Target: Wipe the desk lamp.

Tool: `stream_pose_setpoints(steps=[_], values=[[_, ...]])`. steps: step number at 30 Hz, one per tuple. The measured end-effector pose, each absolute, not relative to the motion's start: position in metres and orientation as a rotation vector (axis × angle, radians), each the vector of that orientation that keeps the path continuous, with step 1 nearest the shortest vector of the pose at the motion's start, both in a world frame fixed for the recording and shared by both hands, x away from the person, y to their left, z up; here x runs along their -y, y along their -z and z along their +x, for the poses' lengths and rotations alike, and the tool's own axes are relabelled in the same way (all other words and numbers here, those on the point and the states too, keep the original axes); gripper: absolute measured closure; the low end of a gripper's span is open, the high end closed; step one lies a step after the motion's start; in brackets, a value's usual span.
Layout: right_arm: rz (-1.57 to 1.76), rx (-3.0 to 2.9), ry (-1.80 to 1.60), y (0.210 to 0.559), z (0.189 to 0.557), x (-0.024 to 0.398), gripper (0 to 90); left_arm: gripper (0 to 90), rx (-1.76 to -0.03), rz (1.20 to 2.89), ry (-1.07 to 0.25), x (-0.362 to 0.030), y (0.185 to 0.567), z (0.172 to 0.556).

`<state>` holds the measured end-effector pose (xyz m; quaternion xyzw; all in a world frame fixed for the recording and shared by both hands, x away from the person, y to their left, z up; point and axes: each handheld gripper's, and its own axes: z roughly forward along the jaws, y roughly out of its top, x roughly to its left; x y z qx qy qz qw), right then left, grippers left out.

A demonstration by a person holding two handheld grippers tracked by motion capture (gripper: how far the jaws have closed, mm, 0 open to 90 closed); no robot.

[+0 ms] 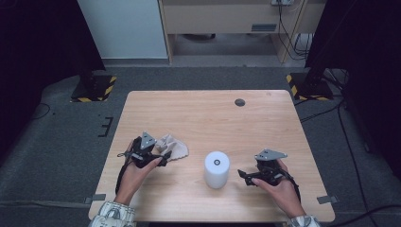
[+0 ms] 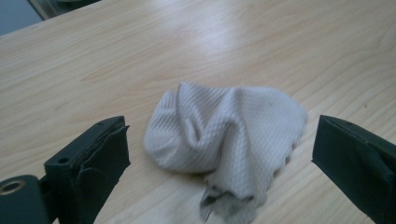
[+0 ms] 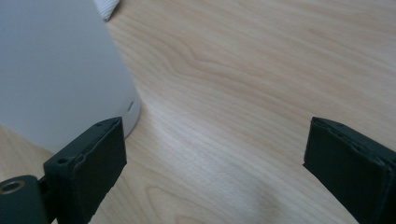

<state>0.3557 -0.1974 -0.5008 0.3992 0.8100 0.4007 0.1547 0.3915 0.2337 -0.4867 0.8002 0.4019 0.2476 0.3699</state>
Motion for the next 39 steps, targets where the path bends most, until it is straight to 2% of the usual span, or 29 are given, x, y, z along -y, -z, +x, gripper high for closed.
stream_pose_setpoints(steps=[9,15,23,32,39], values=[[1.226,-2.213,-1.169,0.495,0.366,0.224,7.2,3.3,-1.049,2.119,-0.590,-0.256,0.495,0.366],[1.303,-2.201,-1.096,0.507,0.368,0.240,8.3,3.6,-1.104,2.168,-0.577,-0.271,0.503,0.368],[1.420,-2.143,-1.024,0.521,0.377,0.257,8.3,4.1,-1.212,2.184,-0.589,-0.309,0.513,0.369],[1.513,-2.106,-0.902,0.534,0.384,0.255,7.6,4.4,-1.170,2.266,-0.550,-0.297,0.522,0.371],[1.482,-2.066,-0.869,0.539,0.383,0.245,5.2,1.4,-1.192,2.231,-0.470,-0.297,0.527,0.373]])
